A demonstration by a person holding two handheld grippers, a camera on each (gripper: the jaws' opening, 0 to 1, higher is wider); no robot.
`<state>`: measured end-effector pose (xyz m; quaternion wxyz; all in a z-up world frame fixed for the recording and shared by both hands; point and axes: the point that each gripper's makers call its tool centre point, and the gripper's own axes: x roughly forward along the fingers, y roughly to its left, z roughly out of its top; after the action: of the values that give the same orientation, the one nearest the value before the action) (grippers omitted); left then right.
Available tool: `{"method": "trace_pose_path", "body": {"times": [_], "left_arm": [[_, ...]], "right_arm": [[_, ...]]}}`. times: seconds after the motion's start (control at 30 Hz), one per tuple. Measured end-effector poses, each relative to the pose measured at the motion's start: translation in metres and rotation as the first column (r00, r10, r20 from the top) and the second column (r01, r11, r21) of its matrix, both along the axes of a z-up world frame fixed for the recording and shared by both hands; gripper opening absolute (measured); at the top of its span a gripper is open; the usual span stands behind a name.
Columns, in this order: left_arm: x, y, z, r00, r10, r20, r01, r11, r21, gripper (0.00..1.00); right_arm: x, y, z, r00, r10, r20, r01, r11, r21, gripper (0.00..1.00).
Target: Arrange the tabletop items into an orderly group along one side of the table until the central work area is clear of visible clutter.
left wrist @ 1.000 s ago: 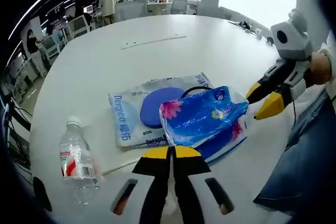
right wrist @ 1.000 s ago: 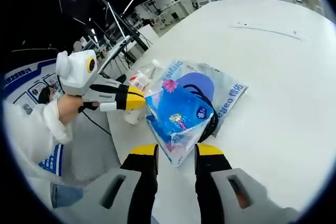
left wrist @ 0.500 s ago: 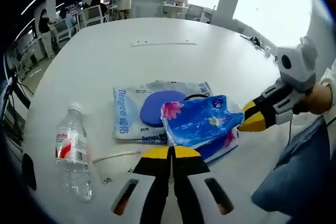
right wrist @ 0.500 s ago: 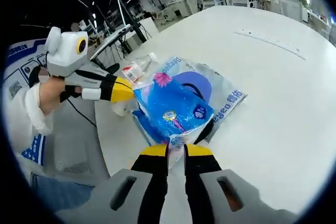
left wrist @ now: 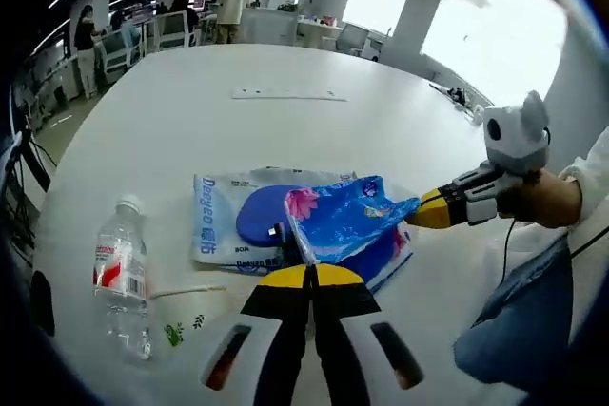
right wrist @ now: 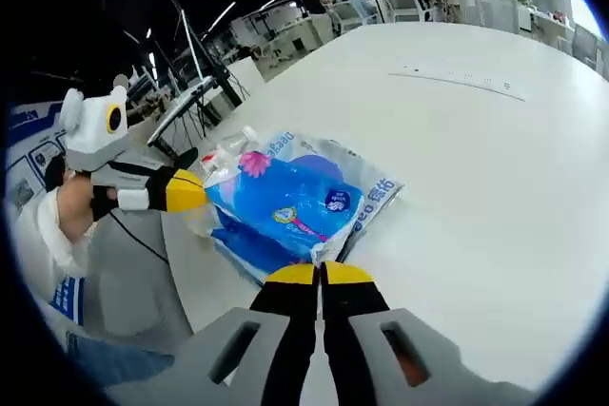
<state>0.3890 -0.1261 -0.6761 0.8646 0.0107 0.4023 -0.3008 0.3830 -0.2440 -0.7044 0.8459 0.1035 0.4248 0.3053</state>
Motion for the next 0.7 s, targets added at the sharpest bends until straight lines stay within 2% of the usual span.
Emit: {"method": "trace_pose_path", "body": {"times": [0.23, 0.53, 0.7], "left_arm": [[0.014, -0.027, 0.008, 0.998, -0.052, 0.020, 0.052, 0.999, 0.003, 0.00], [0.036, -0.074, 0.015, 0.990, -0.132, 0.046, 0.132, 0.991, -0.007, 0.00], [0.048, -0.092, 0.017, 0.983, -0.171, 0.061, 0.172, 0.985, -0.006, 0.00]], "right_arm": [[0.008, -0.028, 0.013, 0.999, -0.029, 0.027, 0.028, 0.999, 0.019, 0.00], [0.025, -0.073, 0.031, 0.988, -0.139, 0.073, 0.138, 0.990, 0.022, 0.00], [0.037, -0.096, 0.038, 0.975, -0.199, 0.096, 0.198, 0.980, 0.029, 0.00]]}}
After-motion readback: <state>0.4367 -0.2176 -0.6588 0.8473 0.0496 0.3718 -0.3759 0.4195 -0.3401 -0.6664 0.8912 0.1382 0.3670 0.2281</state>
